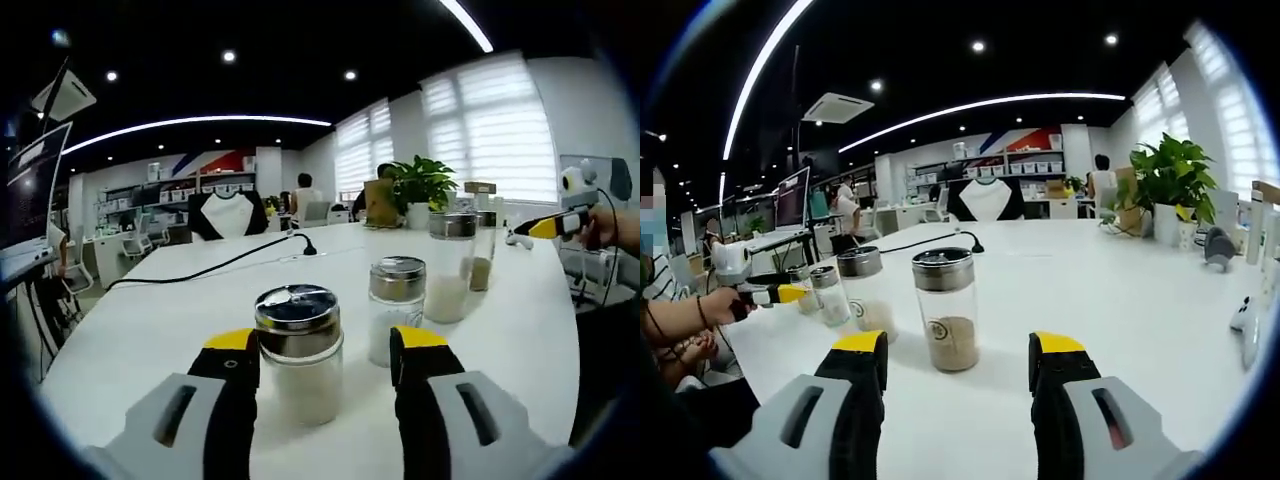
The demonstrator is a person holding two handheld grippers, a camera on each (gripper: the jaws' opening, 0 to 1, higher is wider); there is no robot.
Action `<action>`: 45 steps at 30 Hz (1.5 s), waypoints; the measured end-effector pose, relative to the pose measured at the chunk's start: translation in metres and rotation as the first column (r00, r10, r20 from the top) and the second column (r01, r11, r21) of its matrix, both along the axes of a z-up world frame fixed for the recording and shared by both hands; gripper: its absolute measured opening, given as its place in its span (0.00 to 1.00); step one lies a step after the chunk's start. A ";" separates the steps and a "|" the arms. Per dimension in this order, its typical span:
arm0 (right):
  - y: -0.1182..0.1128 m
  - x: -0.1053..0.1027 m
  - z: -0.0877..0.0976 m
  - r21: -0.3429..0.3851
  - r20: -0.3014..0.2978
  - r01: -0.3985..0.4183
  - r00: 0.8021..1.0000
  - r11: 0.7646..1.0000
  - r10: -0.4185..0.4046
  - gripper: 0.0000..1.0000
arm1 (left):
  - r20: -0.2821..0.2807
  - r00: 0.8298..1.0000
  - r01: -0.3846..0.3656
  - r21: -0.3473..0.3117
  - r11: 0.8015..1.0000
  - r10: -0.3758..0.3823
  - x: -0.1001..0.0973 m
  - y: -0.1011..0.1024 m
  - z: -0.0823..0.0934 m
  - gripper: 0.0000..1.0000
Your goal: Rotate the seasoning bottle until the label or dispensing opening points toward the visible target arrow and the bottle remains upright within the marked orientation range
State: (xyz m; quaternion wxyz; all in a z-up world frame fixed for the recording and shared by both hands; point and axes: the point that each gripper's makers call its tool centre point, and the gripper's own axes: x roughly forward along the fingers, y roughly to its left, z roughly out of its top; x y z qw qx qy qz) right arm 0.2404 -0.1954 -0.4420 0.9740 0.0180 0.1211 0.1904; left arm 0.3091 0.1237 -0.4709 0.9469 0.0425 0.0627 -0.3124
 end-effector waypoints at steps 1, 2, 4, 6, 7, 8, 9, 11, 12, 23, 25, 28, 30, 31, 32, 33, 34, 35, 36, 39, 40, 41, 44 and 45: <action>0.000 0.000 0.000 -0.001 0.000 0.000 1.000 1.000 0.000 0.57 | -0.001 1.000 0.012 0.009 1.000 -0.012 0.000 0.001 -0.001 0.56; 0.000 0.000 0.000 -0.001 -0.001 0.000 1.000 1.000 0.000 0.57 | -0.003 1.000 0.029 0.012 1.000 -0.029 0.001 0.002 -0.002 0.56; 0.000 0.000 0.000 -0.001 0.000 0.002 1.000 1.000 -0.002 0.57 | -0.012 0.999 0.042 0.004 0.999 -0.042 0.004 0.005 -0.004 0.57; -0.001 0.000 0.000 -0.003 0.000 0.003 1.000 1.000 -0.003 0.57 | -0.026 0.997 0.070 -0.004 0.998 -0.070 0.007 0.007 -0.007 0.58; -0.001 0.000 0.000 -0.004 -0.001 0.003 1.000 1.000 -0.003 0.57 | -0.029 0.996 0.084 -0.003 0.996 -0.084 0.009 0.009 -0.008 0.58; -0.001 0.000 0.000 -0.006 -0.001 0.002 1.000 1.000 -0.002 0.57 | -0.034 0.994 0.104 -0.002 0.995 -0.104 0.010 0.009 -0.009 0.59; -0.001 0.000 0.000 -0.007 -0.001 0.003 1.000 1.000 -0.003 0.57 | -0.026 0.990 0.139 0.000 0.990 -0.139 0.010 0.007 -0.008 0.59; -0.001 0.000 0.000 -0.010 0.000 0.003 1.000 1.000 -0.003 0.57 | -0.024 0.985 0.174 -0.007 0.985 -0.174 0.011 0.006 -0.008 0.60; -0.002 0.000 0.000 -0.009 -0.001 0.005 1.000 1.000 -0.005 0.57 | -0.026 0.979 0.203 -0.015 0.979 -0.203 0.011 0.005 -0.006 0.60; -0.001 0.000 0.001 -0.016 0.002 0.007 1.000 1.000 -0.007 0.57 | -0.024 0.940 0.340 -0.024 0.940 -0.341 0.007 -0.007 -0.002 0.52; -0.002 0.000 0.001 -0.014 0.001 0.008 1.000 1.000 -0.008 0.57 | -0.049 0.941 0.334 -0.025 0.942 -0.335 0.008 -0.007 -0.008 0.51; -0.002 0.000 0.002 -0.018 0.002 0.008 1.000 1.000 -0.008 0.57 | -0.067 0.938 0.340 -0.036 0.940 -0.341 0.006 -0.006 -0.010 0.37; -0.003 0.000 0.002 -0.015 0.003 0.010 1.000 1.000 -0.010 0.57 | -0.104 0.940 0.323 -0.038 0.946 -0.325 0.006 -0.003 -0.022 0.37; -0.003 0.000 0.002 -0.015 0.003 0.010 1.000 1.000 -0.010 0.57 | -0.093 0.941 0.323 -0.039 0.946 -0.325 0.008 -0.003 -0.022 0.36; -0.003 -0.001 0.002 -0.017 0.002 0.010 1.000 1.000 -0.010 0.57 | -0.083 0.941 0.327 -0.035 0.944 -0.329 0.008 -0.003 -0.021 0.36; -0.003 -0.001 0.001 -0.016 0.001 0.010 1.000 1.000 -0.010 0.57 | -0.082 0.941 0.328 -0.028 0.944 -0.330 0.010 -0.003 -0.023 0.36; -0.003 -0.001 0.001 -0.014 0.000 0.010 1.000 1.000 -0.010 0.57 | -0.081 0.940 0.329 -0.025 0.944 -0.330 0.010 -0.003 -0.023 0.36; -0.003 -0.001 0.001 -0.010 0.000 0.010 1.000 1.000 -0.010 0.57 | -0.081 0.940 0.330 -0.025 0.944 -0.331 0.012 -0.003 -0.025 0.36; -0.003 -0.001 0.001 -0.011 0.001 0.010 1.000 1.000 -0.010 0.57 | -0.079 0.940 0.330 -0.026 0.944 -0.331 0.013 -0.002 -0.026 0.36; -0.002 -0.001 0.001 -0.013 0.001 0.009 1.000 1.000 -0.009 0.57 | -0.076 0.941 0.329 -0.022 0.944 -0.329 0.016 -0.003 -0.027 0.36; -0.002 -0.001 0.001 -0.012 0.000 0.009 1.000 1.000 -0.009 0.57 | -0.074 0.942 0.327 -0.021 0.945 -0.328 0.015 -0.003 -0.026 0.36; -0.002 -0.002 0.001 -0.011 0.000 0.010 1.000 1.000 -0.010 0.57 | -0.073 0.942 0.326 -0.020 0.945 -0.326 0.016 -0.003 -0.026 0.36; -0.003 -0.002 0.001 -0.009 -0.001 0.013 1.000 1.000 -0.013 0.57 | -0.065 0.948 0.310 -0.023 0.950 -0.311 0.017 -0.002 -0.025 0.36; -0.003 -0.002 0.001 -0.009 -0.001 0.013 1.000 1.000 -0.013 0.57 | -0.064 0.950 0.305 -0.024 0.952 -0.306 0.018 -0.003 -0.025 0.36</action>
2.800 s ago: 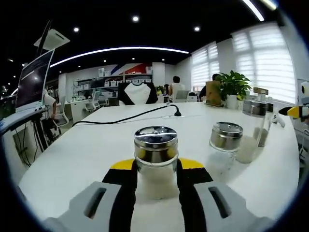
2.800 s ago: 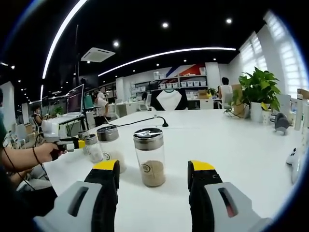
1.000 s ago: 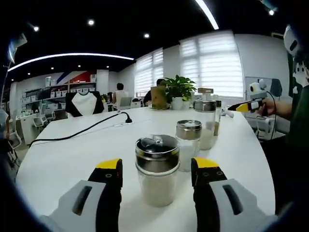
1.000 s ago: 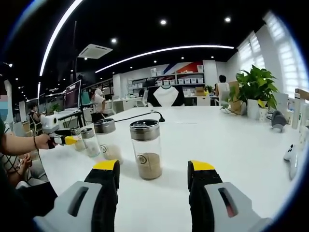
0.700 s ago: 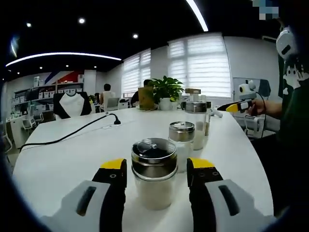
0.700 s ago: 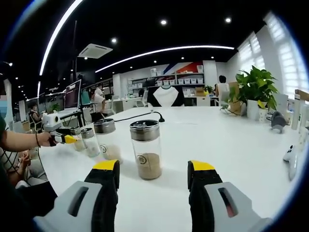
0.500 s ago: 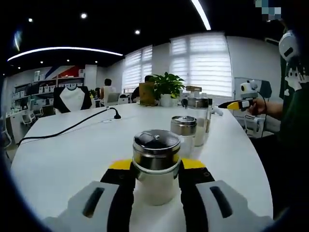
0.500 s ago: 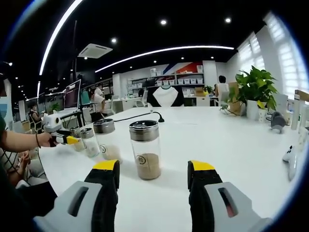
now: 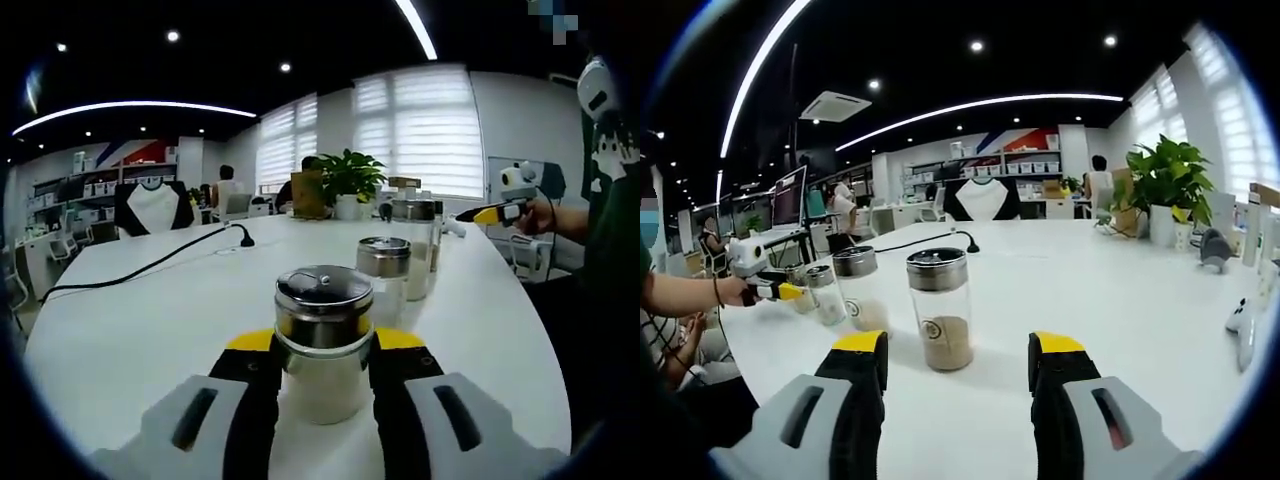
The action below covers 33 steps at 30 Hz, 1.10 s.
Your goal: Rotate the seasoning bottle until the label or dispensing opening points toward the visible target arrow and the bottle remains upright within the marked orientation range
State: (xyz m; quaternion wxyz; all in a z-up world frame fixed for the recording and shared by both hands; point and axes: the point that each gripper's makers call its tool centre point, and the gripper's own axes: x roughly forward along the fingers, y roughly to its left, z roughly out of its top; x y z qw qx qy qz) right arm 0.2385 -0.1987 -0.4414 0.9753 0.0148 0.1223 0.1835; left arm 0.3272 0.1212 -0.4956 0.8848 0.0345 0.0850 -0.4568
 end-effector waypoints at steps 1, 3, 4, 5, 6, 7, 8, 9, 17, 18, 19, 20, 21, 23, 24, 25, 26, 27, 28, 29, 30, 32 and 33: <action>0.000 0.000 0.000 0.001 0.001 0.001 1.000 1.000 -0.001 0.57 | 0.000 1.000 -0.009 0.001 1.000 0.009 0.000 0.000 0.001 0.36; -0.001 0.000 0.000 0.002 0.001 0.001 1.000 1.000 -0.001 0.57 | -0.004 1.000 -0.031 0.002 1.000 0.031 0.000 0.000 0.003 0.36; -0.001 0.000 0.000 0.001 0.001 0.001 1.000 1.000 -0.001 0.57 | -0.005 0.999 -0.040 0.003 0.999 0.040 0.001 0.000 0.002 0.36; -0.001 0.000 0.000 0.002 0.001 0.001 1.000 1.000 -0.001 0.57 | -0.005 0.999 -0.051 0.004 0.999 0.051 0.000 0.000 0.004 0.36; -0.001 0.000 0.000 0.003 0.001 0.002 1.000 1.000 -0.002 0.57 | -0.006 0.998 -0.062 0.005 0.998 0.062 0.001 0.000 0.003 0.36; -0.002 0.000 0.000 0.005 0.002 0.003 1.000 1.000 -0.003 0.57 | -0.004 0.997 -0.075 0.004 0.997 0.075 0.001 0.000 0.004 0.36; -0.002 0.000 0.000 0.006 0.003 0.003 1.000 1.000 -0.003 0.57 | -0.004 0.995 -0.095 0.004 0.995 0.095 0.002 0.001 0.004 0.36; -0.002 0.000 0.000 0.006 0.003 0.004 1.000 1.000 -0.004 0.57 | -0.004 0.994 -0.112 0.003 0.994 0.112 0.001 0.001 0.005 0.36; -0.001 0.000 -0.001 0.010 -0.001 0.002 1.000 1.000 -0.002 0.57 | 0.011 0.958 -0.287 0.014 0.958 0.286 0.002 0.004 0.008 0.36; -0.001 0.000 -0.001 0.009 0.000 0.002 1.000 1.000 -0.002 0.57 | 0.012 0.952 -0.306 0.012 0.952 0.306 0.002 0.005 0.008 0.36; -0.001 0.000 -0.001 0.010 0.001 0.002 1.000 1.000 -0.002 0.57 | 0.011 0.940 -0.342 0.004 0.940 0.342 0.001 0.005 0.009 0.36; 0.000 0.000 0.000 0.012 0.001 0.001 1.000 1.000 -0.001 0.57 | 0.013 0.935 -0.354 0.005 0.935 0.354 0.001 0.004 0.009 0.36; 0.000 0.001 0.000 0.011 0.000 0.001 1.000 1.000 -0.001 0.57 | 0.014 0.928 -0.371 0.003 0.928 0.371 0.001 0.005 0.009 0.36; -0.001 0.001 0.000 0.008 0.001 0.000 1.000 1.000 0.000 0.57 | 0.022 0.919 -0.394 0.008 0.919 0.393 0.000 0.005 0.009 0.36; -0.001 0.001 0.000 0.008 0.002 0.001 1.000 1.000 -0.001 0.57 | 0.020 0.908 -0.419 -0.004 0.908 0.419 0.001 0.007 0.010 0.36; -0.001 0.001 0.000 0.009 0.003 0.002 1.000 1.000 -0.002 0.57 | 0.026 0.897 -0.441 -0.005 0.897 0.441 0.001 0.009 0.010 0.36; -0.001 0.001 0.000 0.011 0.003 0.003 1.000 1.000 -0.003 0.57 | 0.029 0.887 -0.460 -0.004 0.888 0.460 0.001 0.010 0.010 0.36; -0.001 0.001 0.000 0.011 0.001 0.002 1.000 1.000 -0.002 0.56 | 0.031 0.879 -0.477 -0.002 0.879 0.477 0.000 0.010 0.011 0.36; -0.001 0.001 0.000 0.009 0.001 0.001 1.000 1.000 -0.001 0.56 | 0.029 0.864 -0.502 -0.002 0.865 0.502 -0.001 0.011 0.011 0.36; -0.001 0.001 0.000 0.008 0.002 0.001 1.000 1.000 -0.001 0.56 | 0.029 0.853 -0.521 -0.005 0.853 0.521 -0.001 0.012 0.011 0.36; 0.000 0.001 0.000 0.009 0.001 0.001 1.000 1.000 -0.001 0.56 | 0.029 0.844 -0.536 -0.008 0.844 0.536 -0.001 0.013 0.011 0.36; 0.000 0.001 -0.001 0.011 -0.002 0.001 1.000 1.000 -0.001 0.56 | 0.040 0.825 -0.564 -0.005 0.826 0.564 -0.001 0.014 0.012 0.36; 0.000 0.001 -0.001 0.008 -0.003 -0.001 1.000 1.000 0.001 0.56 | 0.033 0.815 -0.579 -0.009 0.815 0.579 -0.002 0.014 0.012 0.36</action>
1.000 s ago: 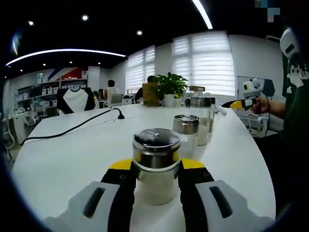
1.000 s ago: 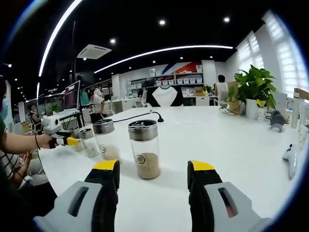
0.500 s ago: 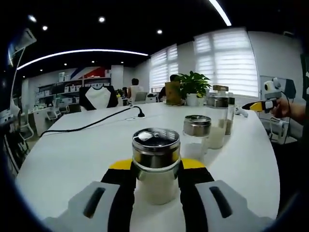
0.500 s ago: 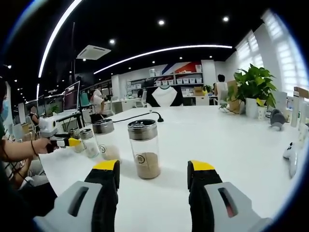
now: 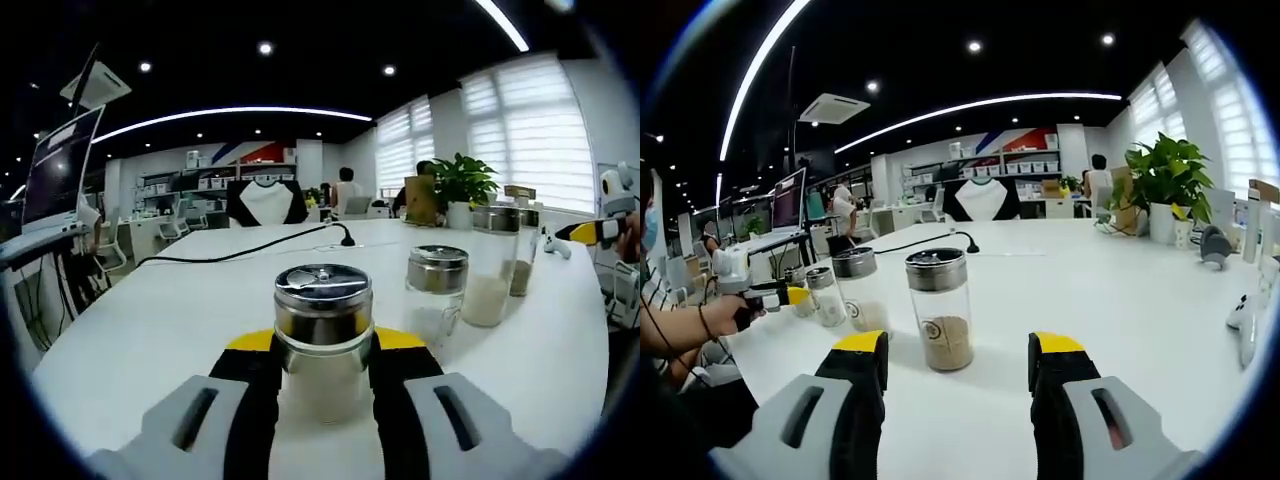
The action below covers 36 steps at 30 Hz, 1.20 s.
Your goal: Rotate the seasoning bottle until the label or dispensing opening points toward the visible target arrow and the bottle remains upright within the marked orientation range
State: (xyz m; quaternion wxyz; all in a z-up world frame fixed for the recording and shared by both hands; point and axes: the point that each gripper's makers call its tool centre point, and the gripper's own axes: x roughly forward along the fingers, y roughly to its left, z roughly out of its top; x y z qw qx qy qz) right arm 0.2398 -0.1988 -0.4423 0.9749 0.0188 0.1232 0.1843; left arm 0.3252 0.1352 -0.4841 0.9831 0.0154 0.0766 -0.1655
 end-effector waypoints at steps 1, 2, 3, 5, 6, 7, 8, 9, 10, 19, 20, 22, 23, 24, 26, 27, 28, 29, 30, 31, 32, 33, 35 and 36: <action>0.000 0.000 0.000 -0.001 0.001 0.000 1.000 1.000 0.000 0.56 | -0.001 1.000 -0.006 0.001 1.000 0.006 0.000 0.000 0.000 0.36; 0.000 0.000 0.001 -0.001 0.005 0.001 1.000 1.000 -0.001 0.56 | -0.003 1.000 -0.024 0.001 1.000 0.024 -0.001 0.001 0.000 0.36; 0.000 0.001 0.002 0.000 0.007 0.002 1.000 1.000 -0.002 0.56 | -0.005 0.999 -0.036 0.002 0.999 0.036 -0.001 0.001 0.000 0.36; 0.000 0.001 0.002 0.003 0.006 0.002 1.000 1.000 -0.002 0.56 | -0.007 0.998 -0.055 0.001 0.998 0.055 -0.001 0.002 0.000 0.36; 0.000 0.001 0.001 0.001 0.004 0.001 1.000 1.000 -0.001 0.56 | -0.006 0.998 -0.063 0.000 0.998 0.063 -0.002 0.003 0.000 0.36; 0.000 0.000 0.001 -0.001 0.003 0.000 1.000 1.000 0.000 0.56 | -0.007 0.998 -0.068 -0.001 0.998 0.068 -0.002 0.003 -0.001 0.36; 0.000 0.000 0.001 -0.001 0.003 0.000 1.000 1.000 0.000 0.56 | -0.009 0.997 -0.073 0.006 0.997 0.073 -0.002 0.003 -0.001 0.36; 0.000 0.000 0.001 0.001 0.003 0.000 1.000 1.000 0.000 0.56 | -0.011 0.997 -0.075 0.010 0.997 0.075 -0.002 0.004 -0.001 0.36; 0.000 0.000 0.001 0.001 0.004 0.000 1.000 1.000 0.000 0.56 | -0.013 0.997 -0.077 0.012 0.997 0.077 -0.002 0.004 -0.001 0.36; 0.001 -0.001 0.002 0.000 0.005 -0.002 1.000 1.000 0.002 0.56 | -0.009 0.999 -0.048 0.072 0.996 0.049 -0.004 0.003 -0.001 0.39; 0.001 -0.001 0.001 -0.003 0.003 -0.001 1.000 1.000 0.001 0.56 | 0.017 0.999 -0.044 0.054 0.998 0.043 -0.005 0.004 0.005 0.45; 0.001 -0.001 0.002 0.000 0.004 0.000 1.000 1.000 0.000 0.56 | 0.039 0.999 -0.021 0.035 0.999 0.020 -0.008 0.005 0.011 0.57; 0.001 0.000 0.002 0.002 0.005 -0.002 1.000 1.000 0.002 0.56 | 0.036 0.999 -0.012 0.037 0.999 0.011 -0.009 0.006 0.011 0.59; 0.001 0.000 0.002 0.002 0.004 -0.003 1.000 1.000 0.003 0.56 | 0.011 1.000 0.016 0.030 0.999 -0.016 -0.013 0.005 0.008 0.59; 0.001 0.001 0.002 -0.003 0.005 -0.005 1.000 1.000 0.005 0.56 | 0.000 1.000 0.031 0.015 0.999 -0.031 -0.018 0.010 0.009 0.58; 0.001 0.001 0.002 -0.001 0.005 -0.003 1.000 1.000 0.003 0.56 | 0.031 0.997 0.071 0.044 0.997 -0.072 -0.020 0.009 0.012 0.59; 0.002 0.002 0.002 0.002 0.005 -0.003 1.000 1.000 0.003 0.56 | 0.045 0.995 0.091 0.060 0.994 -0.094 -0.021 0.010 0.013 0.61; 0.003 0.003 0.001 0.005 0.004 -0.006 1.000 1.000 0.006 0.56 | 0.048 0.992 0.116 0.059 0.991 -0.119 -0.022 0.011 0.014 0.66; 0.004 0.003 0.001 0.004 0.004 -0.009 1.000 1.000 0.009 0.56 | 0.054 0.989 0.137 0.029 0.990 -0.139 -0.023 0.011 0.017 0.70; 0.006 0.005 0.001 0.001 0.004 -0.012 1.000 1.000 0.012 0.57 | 0.075 0.981 0.179 -0.021 0.984 -0.177 -0.024 0.009 0.024 0.73; 0.006 0.005 0.001 0.003 0.006 -0.013 1.000 1.000 0.013 0.57 | 0.081 0.974 0.215 -0.037 0.976 -0.212 -0.025 0.008 0.027 0.76; 0.008 0.006 0.002 0.009 0.010 -0.015 1.000 1.000 0.014 0.57 | 0.076 0.965 0.253 -0.024 0.967 -0.250 -0.025 0.008 0.028 0.78; 0.010 0.006 0.003 0.014 0.012 -0.019 1.000 1.000 0.019 0.57 | 0.075 0.963 0.250 0.099 0.963 -0.257 -0.016 0.016 0.025 0.83; 0.011 0.006 0.003 0.014 0.014 -0.023 1.000 1.000 0.022 0.57 | 0.063 0.956 0.280 0.107 0.954 -0.288 -0.015 0.013 0.022 0.85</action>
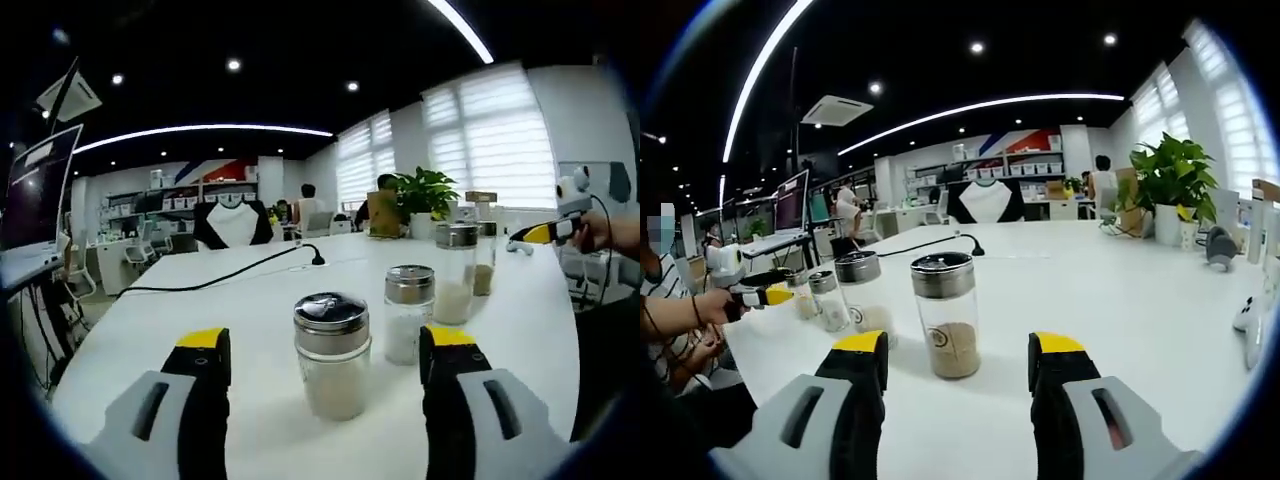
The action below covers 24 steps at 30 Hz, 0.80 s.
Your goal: Rotate the seasoning bottle until the label or dispensing opening points toward the visible target arrow and the bottle remains upright within the marked orientation range
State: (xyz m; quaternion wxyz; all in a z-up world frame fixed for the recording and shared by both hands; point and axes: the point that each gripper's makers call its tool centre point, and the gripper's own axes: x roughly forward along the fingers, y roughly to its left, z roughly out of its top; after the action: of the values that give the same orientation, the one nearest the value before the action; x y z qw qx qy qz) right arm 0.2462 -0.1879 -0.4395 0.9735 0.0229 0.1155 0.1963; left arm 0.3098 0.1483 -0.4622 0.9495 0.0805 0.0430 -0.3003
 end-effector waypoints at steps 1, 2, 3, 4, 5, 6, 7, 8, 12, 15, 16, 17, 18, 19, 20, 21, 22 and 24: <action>0.000 0.000 0.000 0.001 0.000 -0.001 1.000 1.000 0.001 0.57 | -0.036 0.999 0.037 -0.023 0.999 -0.038 -0.001 -0.004 -0.003 0.86; 0.001 0.000 -0.001 0.003 0.000 -0.002 1.000 1.000 0.002 0.57 | -0.083 0.992 0.090 -0.069 0.994 -0.095 -0.001 -0.009 -0.006 0.85; 0.002 0.001 -0.002 0.009 -0.003 -0.004 1.000 1.000 0.004 0.57 | -0.097 0.981 0.158 -0.089 0.983 -0.167 -0.003 -0.014 -0.007 0.84; 0.004 0.001 -0.003 0.011 -0.008 -0.008 1.000 1.000 0.008 0.57 | -0.092 0.975 0.197 -0.083 0.977 -0.204 -0.003 -0.016 -0.006 0.83; 0.006 0.000 -0.004 0.005 -0.012 -0.016 1.000 1.000 0.016 0.57 | -0.092 0.966 0.233 -0.077 0.969 -0.240 -0.004 -0.018 -0.007 0.81; 0.008 0.000 -0.004 -0.010 -0.013 -0.029 0.999 1.000 0.029 0.57 | -0.109 0.957 0.262 -0.069 0.962 -0.269 -0.006 -0.020 -0.009 0.80; 0.009 0.000 -0.003 -0.018 -0.007 -0.034 0.999 0.999 0.034 0.57 | -0.121 0.949 0.284 -0.062 0.957 -0.290 -0.007 -0.021 -0.010 0.80; 0.009 -0.001 -0.001 -0.020 -0.002 -0.034 0.999 0.999 0.034 0.57 | -0.111 0.943 0.312 -0.046 0.949 -0.315 -0.005 -0.021 -0.009 0.79; 0.003 -0.001 0.001 -0.011 0.001 -0.020 1.000 1.000 0.020 0.57 | -0.139 0.912 0.381 -0.069 0.922 -0.387 -0.005 -0.026 -0.011 0.74; -0.004 -0.005 0.000 -0.021 0.001 -0.008 1.000 1.000 0.008 0.57 | -0.134 0.903 0.417 0.043 0.908 -0.408 -0.003 -0.027 -0.019 0.83; -0.005 -0.006 0.000 -0.021 0.000 -0.006 1.000 1.000 0.006 0.57 | -0.133 0.899 0.426 0.037 0.904 -0.418 -0.003 -0.029 -0.019 0.80; -0.007 -0.007 -0.001 -0.020 -0.003 -0.004 1.000 1.000 0.004 0.57 | -0.139 0.892 0.434 -0.008 0.901 -0.431 -0.004 -0.029 -0.015 0.73; -0.009 -0.007 -0.002 -0.020 -0.007 0.001 1.000 1.000 -0.002 0.57 | -0.143 0.889 0.434 -0.044 0.900 -0.435 -0.004 -0.030 -0.013 0.68; -0.010 -0.008 -0.001 -0.021 -0.008 0.005 1.000 1.000 -0.005 0.57 | -0.139 0.887 0.437 -0.052 0.898 -0.440 -0.003 -0.030 -0.012 0.64; -0.012 -0.009 0.000 -0.020 -0.007 0.007 1.000 1.000 -0.007 0.57 | -0.136 0.887 0.438 -0.047 0.898 -0.441 -0.002 -0.030 -0.012 0.64; -0.013 -0.010 0.001 -0.020 -0.006 0.007 1.000 1.000 -0.007 0.57 | -0.136 0.886 0.442 -0.039 0.896 -0.443 -0.001 -0.031 -0.013 0.64; -0.013 -0.010 0.001 -0.024 -0.007 0.007 1.000 1.000 -0.007 0.57 | -0.138 0.885 0.444 -0.034 0.895 -0.444 0.000 -0.031 -0.014 0.62; -0.016 -0.009 0.001 -0.036 -0.010 0.008 1.000 0.999 -0.008 0.57 | -0.140 0.886 0.441 -0.037 0.897 -0.441 0.003 -0.029 -0.014 0.55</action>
State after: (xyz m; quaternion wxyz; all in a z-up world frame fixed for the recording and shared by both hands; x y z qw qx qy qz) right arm 0.2369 -0.2038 -0.4381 0.9739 0.0068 0.1237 0.1901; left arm 0.3132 0.1192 -0.4766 0.8509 0.0644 0.0920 -0.5132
